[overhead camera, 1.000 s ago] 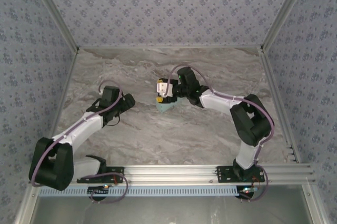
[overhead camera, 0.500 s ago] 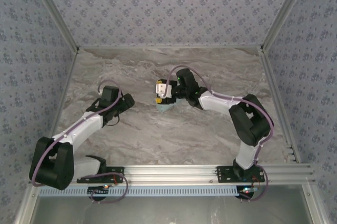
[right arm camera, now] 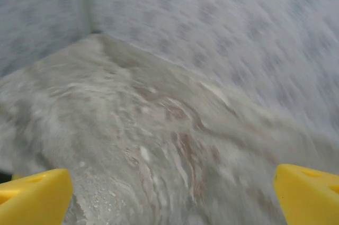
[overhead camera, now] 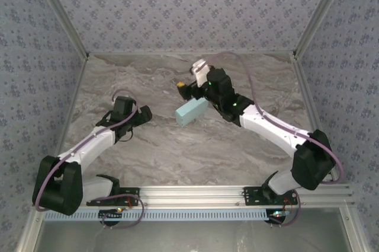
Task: Fold the paper box
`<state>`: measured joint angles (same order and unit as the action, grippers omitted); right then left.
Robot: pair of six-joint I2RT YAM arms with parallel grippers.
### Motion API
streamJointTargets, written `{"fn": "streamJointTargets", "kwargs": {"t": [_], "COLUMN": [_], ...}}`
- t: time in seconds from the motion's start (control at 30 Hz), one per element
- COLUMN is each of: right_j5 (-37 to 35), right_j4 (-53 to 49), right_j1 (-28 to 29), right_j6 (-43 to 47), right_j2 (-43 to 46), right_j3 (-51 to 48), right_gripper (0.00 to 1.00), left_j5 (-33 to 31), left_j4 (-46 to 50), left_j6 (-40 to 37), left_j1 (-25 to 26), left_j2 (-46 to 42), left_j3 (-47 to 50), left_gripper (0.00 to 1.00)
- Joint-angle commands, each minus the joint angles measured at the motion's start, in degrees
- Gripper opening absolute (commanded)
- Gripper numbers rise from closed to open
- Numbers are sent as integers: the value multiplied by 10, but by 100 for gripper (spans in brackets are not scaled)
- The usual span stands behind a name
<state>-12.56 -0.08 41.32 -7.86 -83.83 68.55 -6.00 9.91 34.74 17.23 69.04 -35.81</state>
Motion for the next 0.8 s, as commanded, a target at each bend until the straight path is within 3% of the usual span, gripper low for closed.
{"fn": "streamJointTargets", "kwargs": {"t": [0.0, 0.1, 0.2, 0.4, 0.77], "right_j5": [-237, -124, -50, 27, 171], "right_j4": [-366, -410, -368, -485, -386], "right_j1": [-9, -38, -51, -45, -43], "right_j6": [-544, -685, -719, -710, -700], "right_j2": [16, 15, -10, -137, -276], "right_j3": [67, 40, 16, 174, 233], "right_gripper": [100, 100, 100, 100, 100], "left_j5": [-22, -23, -10, 2, -6], "left_j4": [-15, -15, -27, -31, -31], "left_j6": [-40, -43, -37, -26, -28], "left_j1": [-1, -1, 0, 3, 5], "left_j2": [-16, -11, 1, 14, 12], "left_j3": [-7, -17, -19, -17, 4], "left_gripper": [99, 99, 99, 99, 99]}}
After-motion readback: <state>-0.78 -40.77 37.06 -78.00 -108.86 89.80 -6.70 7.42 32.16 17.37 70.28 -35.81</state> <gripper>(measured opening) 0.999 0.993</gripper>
